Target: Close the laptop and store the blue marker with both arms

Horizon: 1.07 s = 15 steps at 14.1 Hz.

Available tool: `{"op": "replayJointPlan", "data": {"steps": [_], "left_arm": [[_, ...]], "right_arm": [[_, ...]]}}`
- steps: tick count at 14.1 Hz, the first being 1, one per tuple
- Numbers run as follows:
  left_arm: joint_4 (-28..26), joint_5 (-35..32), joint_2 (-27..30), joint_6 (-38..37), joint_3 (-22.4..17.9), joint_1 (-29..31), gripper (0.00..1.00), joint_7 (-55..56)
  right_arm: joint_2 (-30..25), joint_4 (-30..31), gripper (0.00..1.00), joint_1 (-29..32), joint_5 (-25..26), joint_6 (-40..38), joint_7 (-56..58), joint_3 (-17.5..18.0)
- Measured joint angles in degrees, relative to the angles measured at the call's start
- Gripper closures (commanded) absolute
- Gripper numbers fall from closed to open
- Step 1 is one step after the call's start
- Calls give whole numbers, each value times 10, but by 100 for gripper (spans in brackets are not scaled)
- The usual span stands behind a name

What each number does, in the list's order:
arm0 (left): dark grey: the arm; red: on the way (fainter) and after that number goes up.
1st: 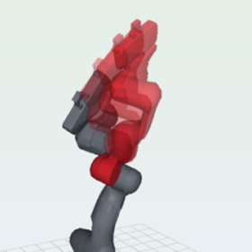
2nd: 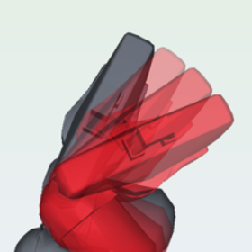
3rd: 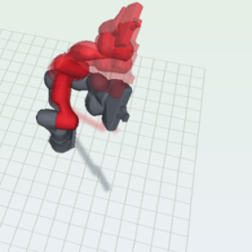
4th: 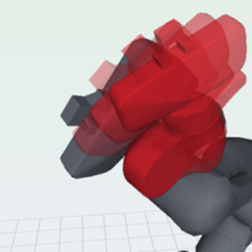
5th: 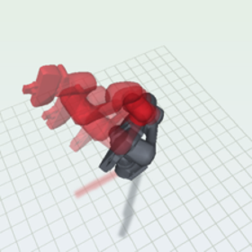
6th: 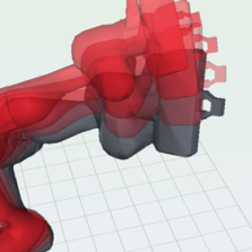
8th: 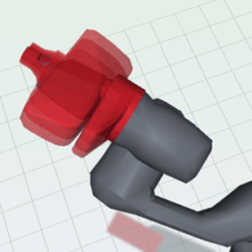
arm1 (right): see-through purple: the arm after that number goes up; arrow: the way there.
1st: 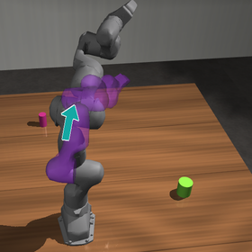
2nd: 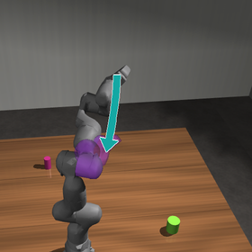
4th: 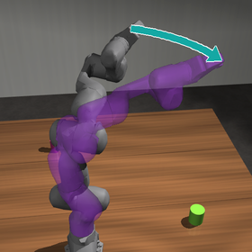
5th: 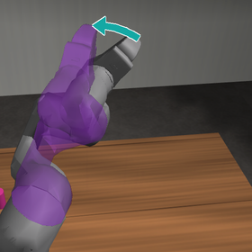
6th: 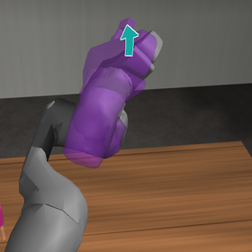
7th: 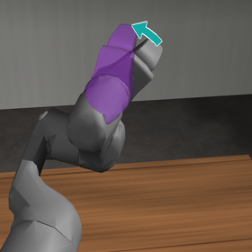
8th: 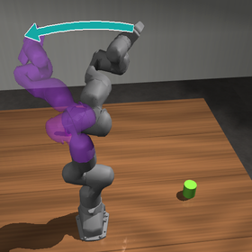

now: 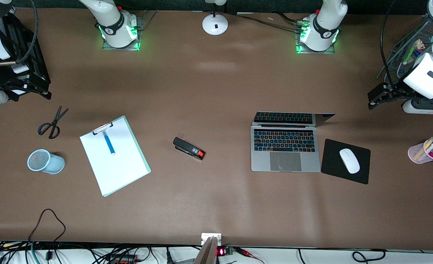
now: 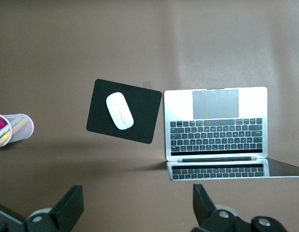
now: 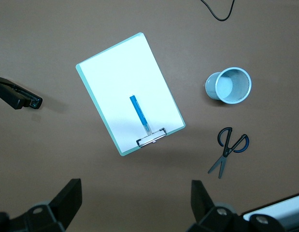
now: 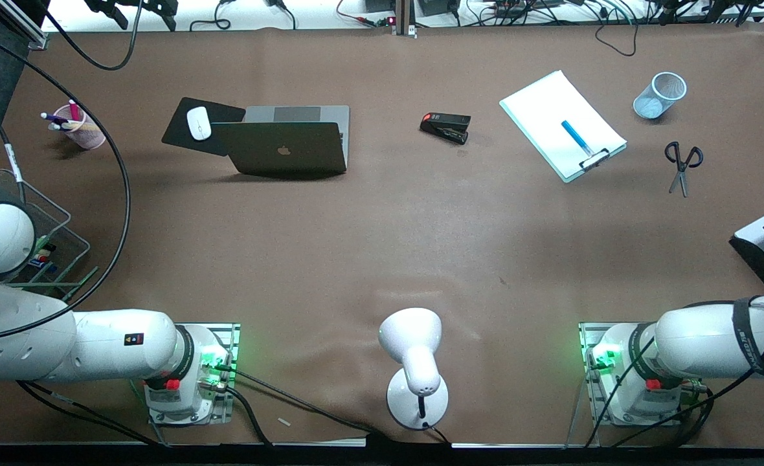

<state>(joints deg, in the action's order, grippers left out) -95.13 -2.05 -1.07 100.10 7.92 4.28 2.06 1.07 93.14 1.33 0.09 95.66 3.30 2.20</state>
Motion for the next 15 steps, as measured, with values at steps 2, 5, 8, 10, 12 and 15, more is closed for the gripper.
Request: {"op": "replayJointPlan", "data": {"steps": [2,5,8,10,12,15], "left_arm": [[0,0,0,0,0,0,0,0],[0,0,0,0,0,0,0,0],[0,0,0,-1,0,0,0,0],[0,0,-1,-7,0,-1,0,0],[0,0,-4,-10,1,-1,0,0],[0,1,-9,-14,2,-2,0,0]], "right_arm": [[0,0,0,0,0,-3,0,0],[1,0,0,0,0,-6,0,0],[14,1,0,0,0,-4,0,0],[35,1,0,-1,-1,12,0,1],[60,2,0,-6,-1,27,2,1],[97,9,0,-11,-1,59,23,1]]}}
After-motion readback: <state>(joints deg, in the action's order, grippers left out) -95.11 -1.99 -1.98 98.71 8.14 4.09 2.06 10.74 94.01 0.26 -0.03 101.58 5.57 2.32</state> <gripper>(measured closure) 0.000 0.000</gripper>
